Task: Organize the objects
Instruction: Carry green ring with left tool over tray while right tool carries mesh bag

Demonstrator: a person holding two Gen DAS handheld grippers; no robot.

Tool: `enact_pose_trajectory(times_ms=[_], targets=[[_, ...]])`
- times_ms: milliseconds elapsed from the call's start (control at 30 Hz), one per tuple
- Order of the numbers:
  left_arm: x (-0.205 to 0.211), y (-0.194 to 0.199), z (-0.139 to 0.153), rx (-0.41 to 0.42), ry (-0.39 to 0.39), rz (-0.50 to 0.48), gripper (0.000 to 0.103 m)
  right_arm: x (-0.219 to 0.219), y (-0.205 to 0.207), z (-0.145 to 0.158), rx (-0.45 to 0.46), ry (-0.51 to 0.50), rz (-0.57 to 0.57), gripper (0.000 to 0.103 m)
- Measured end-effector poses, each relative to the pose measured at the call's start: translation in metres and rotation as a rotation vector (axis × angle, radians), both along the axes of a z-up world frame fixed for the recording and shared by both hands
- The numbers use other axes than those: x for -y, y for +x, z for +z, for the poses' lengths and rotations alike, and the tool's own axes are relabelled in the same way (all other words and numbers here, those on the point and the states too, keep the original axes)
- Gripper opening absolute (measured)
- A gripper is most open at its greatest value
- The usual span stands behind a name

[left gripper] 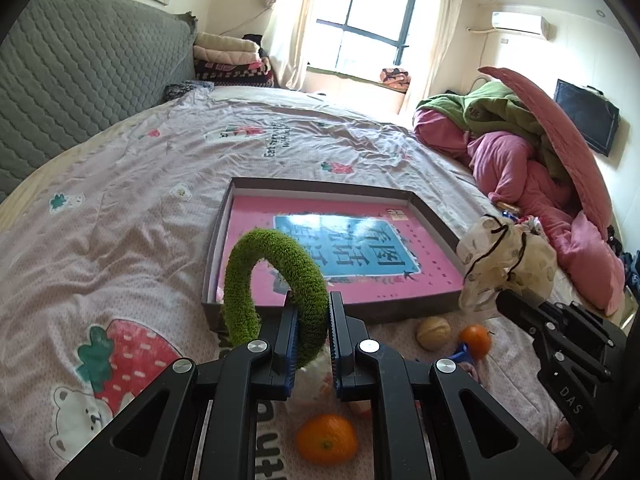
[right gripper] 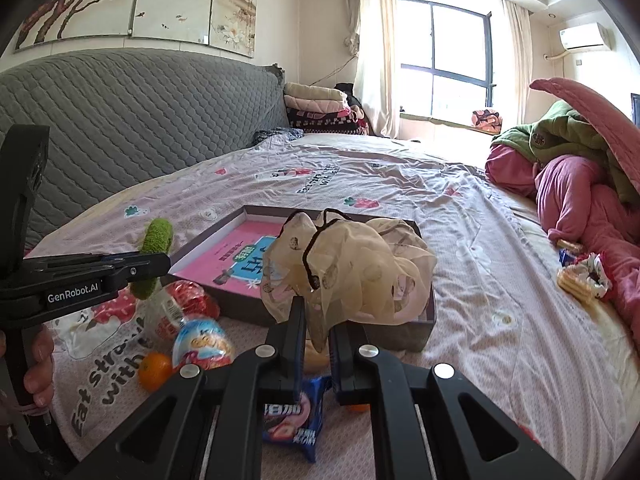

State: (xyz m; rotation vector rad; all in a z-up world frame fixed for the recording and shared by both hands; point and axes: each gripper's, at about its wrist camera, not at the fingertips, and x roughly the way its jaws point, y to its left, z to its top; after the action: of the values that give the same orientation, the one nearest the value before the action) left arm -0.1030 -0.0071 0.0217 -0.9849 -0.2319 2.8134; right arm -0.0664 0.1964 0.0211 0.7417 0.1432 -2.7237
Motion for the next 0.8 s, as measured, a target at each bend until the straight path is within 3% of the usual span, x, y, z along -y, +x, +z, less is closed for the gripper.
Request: enact_pose_trajectory(times_ms=[400,800], targets=[[0.004,-0.03,-0.01,0.024,-0.043,0.022,0.013,-0.001,-0.026,0.001,0.005,-0.004,0.007,0.011],[0.006,-0.067,-0.011,0.025,-0.045,0.023,0.013,-0.003,-0.07,-0.014,0.069,0.032,-0.018,0.011]])
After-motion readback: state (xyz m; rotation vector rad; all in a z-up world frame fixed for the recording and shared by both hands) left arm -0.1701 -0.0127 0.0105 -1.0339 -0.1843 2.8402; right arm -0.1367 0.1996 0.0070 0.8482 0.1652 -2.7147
